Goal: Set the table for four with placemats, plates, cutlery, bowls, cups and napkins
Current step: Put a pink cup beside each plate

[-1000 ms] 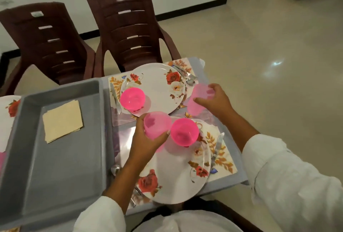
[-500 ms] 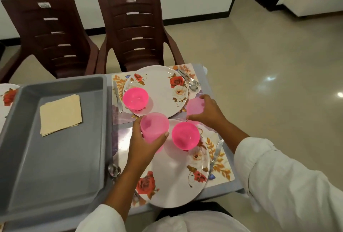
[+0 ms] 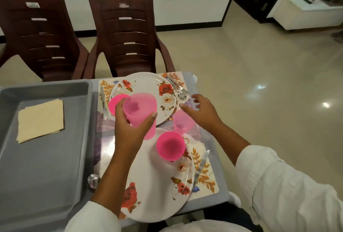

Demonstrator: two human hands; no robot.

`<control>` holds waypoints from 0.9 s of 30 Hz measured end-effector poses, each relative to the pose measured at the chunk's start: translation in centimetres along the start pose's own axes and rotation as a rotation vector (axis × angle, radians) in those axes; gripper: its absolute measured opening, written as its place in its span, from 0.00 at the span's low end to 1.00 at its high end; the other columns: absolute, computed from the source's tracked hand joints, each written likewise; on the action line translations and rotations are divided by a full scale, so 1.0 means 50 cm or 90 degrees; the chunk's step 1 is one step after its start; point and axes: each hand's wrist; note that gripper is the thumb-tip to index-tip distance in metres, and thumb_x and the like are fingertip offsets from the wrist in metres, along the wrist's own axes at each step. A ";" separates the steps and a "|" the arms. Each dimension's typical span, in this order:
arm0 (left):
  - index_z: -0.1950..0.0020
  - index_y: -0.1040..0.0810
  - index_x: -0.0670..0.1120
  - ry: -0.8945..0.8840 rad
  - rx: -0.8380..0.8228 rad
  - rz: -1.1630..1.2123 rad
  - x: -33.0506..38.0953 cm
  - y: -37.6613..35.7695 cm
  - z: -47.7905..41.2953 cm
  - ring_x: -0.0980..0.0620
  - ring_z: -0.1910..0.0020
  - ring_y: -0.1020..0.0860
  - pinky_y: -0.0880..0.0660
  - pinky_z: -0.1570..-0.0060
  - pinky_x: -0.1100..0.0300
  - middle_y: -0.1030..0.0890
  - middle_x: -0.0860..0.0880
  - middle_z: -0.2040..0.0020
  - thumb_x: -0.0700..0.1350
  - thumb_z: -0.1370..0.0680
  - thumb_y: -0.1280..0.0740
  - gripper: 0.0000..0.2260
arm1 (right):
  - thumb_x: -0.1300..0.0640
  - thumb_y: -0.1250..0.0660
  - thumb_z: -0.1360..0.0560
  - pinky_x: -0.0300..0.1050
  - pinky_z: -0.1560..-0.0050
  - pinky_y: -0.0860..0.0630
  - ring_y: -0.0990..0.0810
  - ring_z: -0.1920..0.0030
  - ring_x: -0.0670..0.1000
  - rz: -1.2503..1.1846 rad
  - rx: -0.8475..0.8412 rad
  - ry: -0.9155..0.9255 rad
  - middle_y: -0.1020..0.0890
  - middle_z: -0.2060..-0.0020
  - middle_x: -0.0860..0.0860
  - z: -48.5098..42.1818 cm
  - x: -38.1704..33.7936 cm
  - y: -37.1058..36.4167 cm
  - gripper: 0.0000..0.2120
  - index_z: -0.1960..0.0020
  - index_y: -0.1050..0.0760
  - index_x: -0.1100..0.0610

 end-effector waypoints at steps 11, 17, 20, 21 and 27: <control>0.34 0.28 0.62 0.004 -0.041 0.066 0.125 -0.402 0.069 0.57 0.43 0.20 0.19 0.50 0.59 0.20 0.58 0.41 0.62 0.37 0.23 0.33 | 0.33 0.30 0.29 0.51 0.41 0.20 0.19 0.38 0.53 -0.437 -0.386 0.174 0.17 0.41 0.48 -0.067 0.049 0.302 0.37 0.28 0.27 0.54; 0.37 0.29 0.58 0.095 -0.038 0.036 0.134 -0.610 0.122 0.46 0.46 0.17 0.18 0.57 0.56 0.19 0.50 0.43 0.67 0.39 0.25 0.34 | 0.43 0.23 0.31 0.46 0.44 0.20 0.18 0.41 0.52 -0.397 -0.439 0.167 0.18 0.41 0.50 -0.118 0.177 0.445 0.34 0.29 0.26 0.55; 0.36 0.28 0.53 0.108 -0.029 0.042 0.147 -0.683 0.117 0.47 0.49 0.16 0.18 0.60 0.57 0.19 0.47 0.43 0.76 0.42 0.27 0.42 | 0.34 0.21 0.38 0.48 0.36 0.22 0.20 0.36 0.53 -0.417 -0.461 0.161 0.19 0.38 0.49 -0.138 0.229 0.491 0.45 0.28 0.26 0.55; 0.36 0.28 0.52 0.109 -0.030 0.032 0.149 -0.702 0.112 0.49 0.50 0.16 0.19 0.60 0.59 0.19 0.47 0.44 0.79 0.43 0.29 0.45 | 0.36 0.21 0.37 0.47 0.35 0.23 0.21 0.35 0.51 -0.396 -0.455 0.165 0.20 0.36 0.48 -0.145 0.242 0.501 0.43 0.28 0.26 0.54; 0.37 0.28 0.54 0.155 -0.067 0.017 0.141 -0.772 0.084 0.47 0.50 0.16 0.16 0.54 0.46 0.18 0.48 0.45 0.80 0.45 0.30 0.46 | 0.44 0.22 0.33 0.50 0.32 0.24 0.20 0.37 0.46 -0.361 -0.418 0.142 0.17 0.39 0.46 -0.197 0.272 0.545 0.32 0.32 0.22 0.53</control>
Point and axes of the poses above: each hand's wrist, its own z-axis away from the middle knuckle, its own y-axis out of the back of the hand, x = y × z
